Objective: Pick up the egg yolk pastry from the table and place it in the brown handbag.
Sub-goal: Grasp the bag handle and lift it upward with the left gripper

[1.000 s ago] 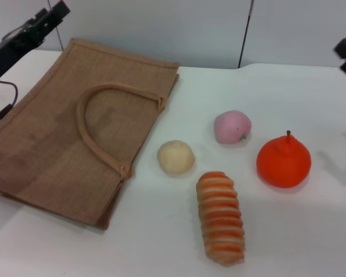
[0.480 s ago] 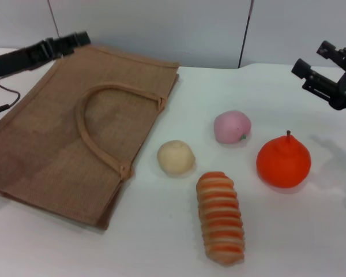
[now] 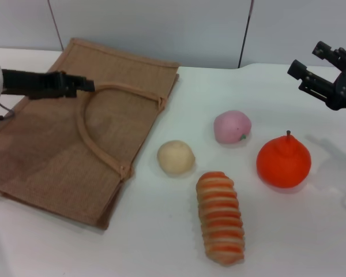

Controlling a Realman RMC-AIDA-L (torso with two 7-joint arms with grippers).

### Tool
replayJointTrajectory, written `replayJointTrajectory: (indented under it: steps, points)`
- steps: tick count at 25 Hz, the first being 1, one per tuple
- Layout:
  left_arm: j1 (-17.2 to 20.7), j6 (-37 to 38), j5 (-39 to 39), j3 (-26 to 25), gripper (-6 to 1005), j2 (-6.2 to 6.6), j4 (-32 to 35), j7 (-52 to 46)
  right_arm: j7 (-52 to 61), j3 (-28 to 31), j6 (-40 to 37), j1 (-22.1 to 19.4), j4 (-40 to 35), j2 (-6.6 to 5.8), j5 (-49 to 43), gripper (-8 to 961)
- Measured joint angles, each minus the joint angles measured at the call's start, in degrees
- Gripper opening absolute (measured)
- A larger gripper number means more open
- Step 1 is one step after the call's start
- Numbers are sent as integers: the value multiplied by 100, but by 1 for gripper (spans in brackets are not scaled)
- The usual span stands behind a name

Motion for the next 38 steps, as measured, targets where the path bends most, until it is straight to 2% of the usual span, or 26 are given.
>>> replayJointTrajectory:
  steps: [4,8,13,17,22,28,38]
  points:
    - [55,35,80,513,601,144,0,-541,2,-1,52,0,-2,0,5,877]
    - [65,101,348,573,601,198,-16,-796,3,2,67,1,-2,0,14,877]
    - [-3,364,810,576,601,151,-40,-980,5,2,194,28,17,0,24,877]
    - [-46,492,814,579,602,129,-50,-921,7,3,212,51,25,0,19,877]
    - [-126,836,779,575,602,33,-150,-720,8,12,212,62,43,0,20,877]
    - [-254,1267,840,582,602,66,-580,-702,8,27,212,62,43,0,15,877]
    - [-280,1697,833,581,601,15,-654,-570,8,36,212,65,43,0,28,877]
